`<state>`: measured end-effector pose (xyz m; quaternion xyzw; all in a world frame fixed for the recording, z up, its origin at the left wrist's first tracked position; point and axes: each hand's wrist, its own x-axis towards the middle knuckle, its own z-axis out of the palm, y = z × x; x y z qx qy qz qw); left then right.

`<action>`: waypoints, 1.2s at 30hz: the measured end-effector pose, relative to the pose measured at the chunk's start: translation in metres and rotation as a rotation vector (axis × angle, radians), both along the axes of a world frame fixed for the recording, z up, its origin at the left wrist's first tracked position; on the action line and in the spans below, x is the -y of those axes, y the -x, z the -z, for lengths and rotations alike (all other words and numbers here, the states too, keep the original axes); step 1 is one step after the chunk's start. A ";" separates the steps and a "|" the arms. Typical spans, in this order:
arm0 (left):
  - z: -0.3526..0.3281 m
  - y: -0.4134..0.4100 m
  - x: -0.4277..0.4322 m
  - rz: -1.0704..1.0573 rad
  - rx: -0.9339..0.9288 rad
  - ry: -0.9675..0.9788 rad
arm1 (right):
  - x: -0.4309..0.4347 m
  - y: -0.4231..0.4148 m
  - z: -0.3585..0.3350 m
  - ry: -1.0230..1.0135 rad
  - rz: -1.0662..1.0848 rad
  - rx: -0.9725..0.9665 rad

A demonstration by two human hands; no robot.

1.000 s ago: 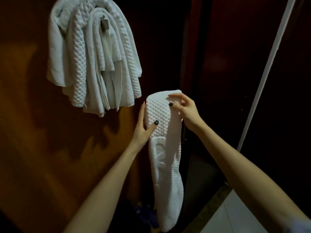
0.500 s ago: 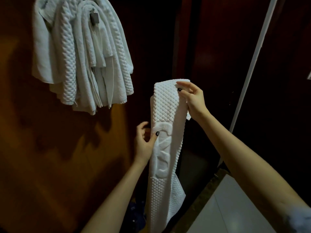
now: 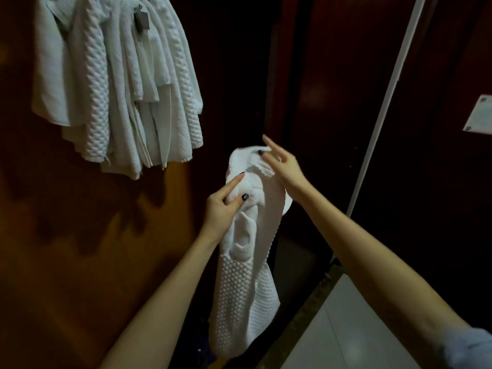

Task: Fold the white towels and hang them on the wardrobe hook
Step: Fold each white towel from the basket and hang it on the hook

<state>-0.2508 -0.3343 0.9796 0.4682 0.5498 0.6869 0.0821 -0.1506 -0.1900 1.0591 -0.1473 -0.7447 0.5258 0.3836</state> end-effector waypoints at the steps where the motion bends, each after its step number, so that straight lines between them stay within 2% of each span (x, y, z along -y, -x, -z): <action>1: -0.006 0.002 -0.001 0.012 -0.014 -0.021 | 0.001 -0.003 0.011 0.019 -0.009 0.016; 6: -0.008 0.005 0.001 0.050 -0.121 0.035 | 0.005 -0.011 0.022 0.130 0.061 0.033; 8: -0.003 0.008 0.006 0.017 -0.110 0.024 | 0.008 -0.012 0.015 0.149 -0.054 0.029; 10: 0.000 0.013 0.011 -0.020 -0.082 -0.001 | 0.010 -0.012 0.005 0.032 -0.167 0.110; 12: -0.002 0.017 0.015 -0.039 -0.088 -0.009 | 0.015 -0.011 -0.005 -0.157 -0.146 0.176; 13: -0.006 0.017 0.016 -0.040 -0.110 -0.007 | 0.017 -0.009 -0.010 -0.188 -0.104 0.141; 18: -0.003 0.013 0.018 0.068 -0.213 0.095 | 0.025 -0.003 -0.029 -0.030 0.017 -0.085; 21: 0.017 0.004 0.023 -0.005 -0.227 0.116 | 0.018 -0.006 -0.038 0.047 0.056 -0.142; 24: 0.036 -0.004 0.027 0.007 -0.182 0.175 | 0.011 -0.010 -0.042 0.125 0.059 -0.194; 28: 0.058 -0.007 0.018 0.018 -0.019 0.194 | -0.001 -0.008 -0.040 0.180 0.073 -0.231; 33: 0.077 -0.007 -0.010 -0.084 0.155 0.205 | -0.014 -0.002 -0.041 0.115 0.142 -0.240; 36: 0.095 -0.010 -0.025 -0.181 0.242 0.323 | -0.021 -0.003 -0.047 0.026 0.166 -0.230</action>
